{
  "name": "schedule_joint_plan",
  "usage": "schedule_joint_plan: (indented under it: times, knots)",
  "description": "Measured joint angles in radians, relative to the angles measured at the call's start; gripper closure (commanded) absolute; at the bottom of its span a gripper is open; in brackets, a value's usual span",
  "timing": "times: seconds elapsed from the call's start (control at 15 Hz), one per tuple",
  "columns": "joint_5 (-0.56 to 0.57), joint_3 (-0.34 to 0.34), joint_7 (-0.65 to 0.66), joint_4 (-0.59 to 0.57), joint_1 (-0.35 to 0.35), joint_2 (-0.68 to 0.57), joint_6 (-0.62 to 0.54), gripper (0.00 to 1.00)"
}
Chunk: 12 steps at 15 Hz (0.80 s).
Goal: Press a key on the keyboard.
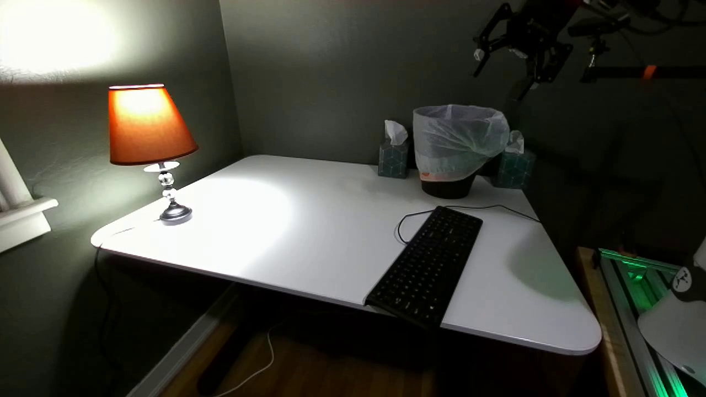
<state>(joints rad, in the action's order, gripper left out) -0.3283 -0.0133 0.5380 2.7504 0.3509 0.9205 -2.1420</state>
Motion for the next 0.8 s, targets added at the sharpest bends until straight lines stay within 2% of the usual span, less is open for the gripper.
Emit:
schedule_joint_plan:
  times: [0.27, 0.6, 0.8]
  knots:
    - [0.025, -0.023, 0.035, 0.0, 0.069, -0.023, 0.004, 0.0]
    - [0.026, -0.024, 0.043, 0.0, 0.071, -0.028, 0.004, 0.0]
    - [0.033, -0.024, 0.069, 0.0, 0.082, -0.055, -0.058, 0.0]
